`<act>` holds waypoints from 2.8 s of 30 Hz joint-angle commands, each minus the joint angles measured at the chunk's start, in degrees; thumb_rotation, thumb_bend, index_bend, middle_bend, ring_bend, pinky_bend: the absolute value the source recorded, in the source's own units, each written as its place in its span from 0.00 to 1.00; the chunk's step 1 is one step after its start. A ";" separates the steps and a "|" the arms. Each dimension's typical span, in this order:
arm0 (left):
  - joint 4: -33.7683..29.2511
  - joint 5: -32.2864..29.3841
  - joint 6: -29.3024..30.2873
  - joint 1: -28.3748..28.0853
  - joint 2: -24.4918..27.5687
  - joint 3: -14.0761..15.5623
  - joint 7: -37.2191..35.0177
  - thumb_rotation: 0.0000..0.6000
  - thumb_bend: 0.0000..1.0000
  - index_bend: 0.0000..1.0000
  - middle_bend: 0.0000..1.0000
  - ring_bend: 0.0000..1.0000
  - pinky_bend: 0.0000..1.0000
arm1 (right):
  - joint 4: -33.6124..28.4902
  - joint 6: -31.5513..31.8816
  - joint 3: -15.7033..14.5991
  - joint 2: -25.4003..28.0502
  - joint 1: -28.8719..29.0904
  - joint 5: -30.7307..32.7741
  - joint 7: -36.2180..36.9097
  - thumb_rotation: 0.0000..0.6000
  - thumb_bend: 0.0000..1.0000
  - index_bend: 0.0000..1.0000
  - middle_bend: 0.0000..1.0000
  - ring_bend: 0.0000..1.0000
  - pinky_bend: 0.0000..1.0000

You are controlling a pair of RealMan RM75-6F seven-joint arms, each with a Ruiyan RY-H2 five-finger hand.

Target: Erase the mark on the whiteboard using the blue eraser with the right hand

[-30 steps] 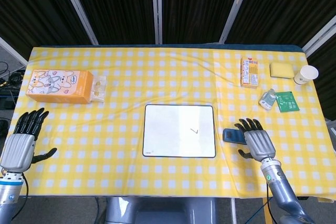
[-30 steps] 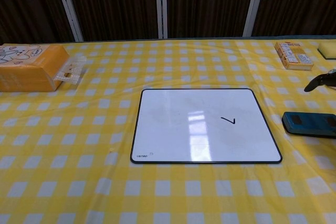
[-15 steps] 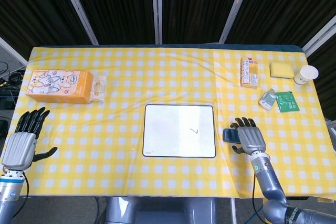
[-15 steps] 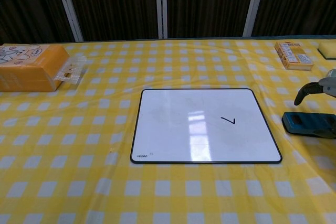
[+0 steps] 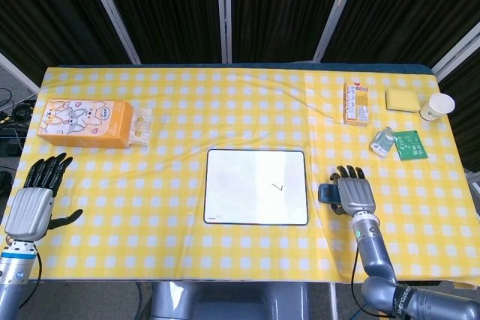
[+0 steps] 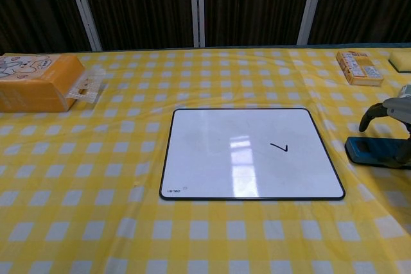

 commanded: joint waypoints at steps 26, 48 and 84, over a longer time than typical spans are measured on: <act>-0.09 0.17 0.30 -0.05 0.09 0.16 -0.36 1.00 0.01 0.00 0.00 0.00 0.00 | 4.54 0.22 -1.73 -2.61 0.97 0.21 2.42 1.00 0.25 0.33 0.13 0.01 0.03; -0.23 0.27 0.75 0.03 0.14 0.11 -0.87 1.00 0.01 0.00 0.00 0.00 0.00 | 2.62 6.33 -0.85 -2.90 -1.58 -21.01 15.58 1.00 0.37 0.85 0.75 0.75 0.78; 0.85 -2.47 -1.07 -0.37 1.03 -0.78 -4.11 1.00 0.01 0.00 0.00 0.00 0.00 | 13.54 -4.94 5.17 -22.81 12.69 -13.36 9.13 1.00 0.37 0.85 0.75 0.75 0.78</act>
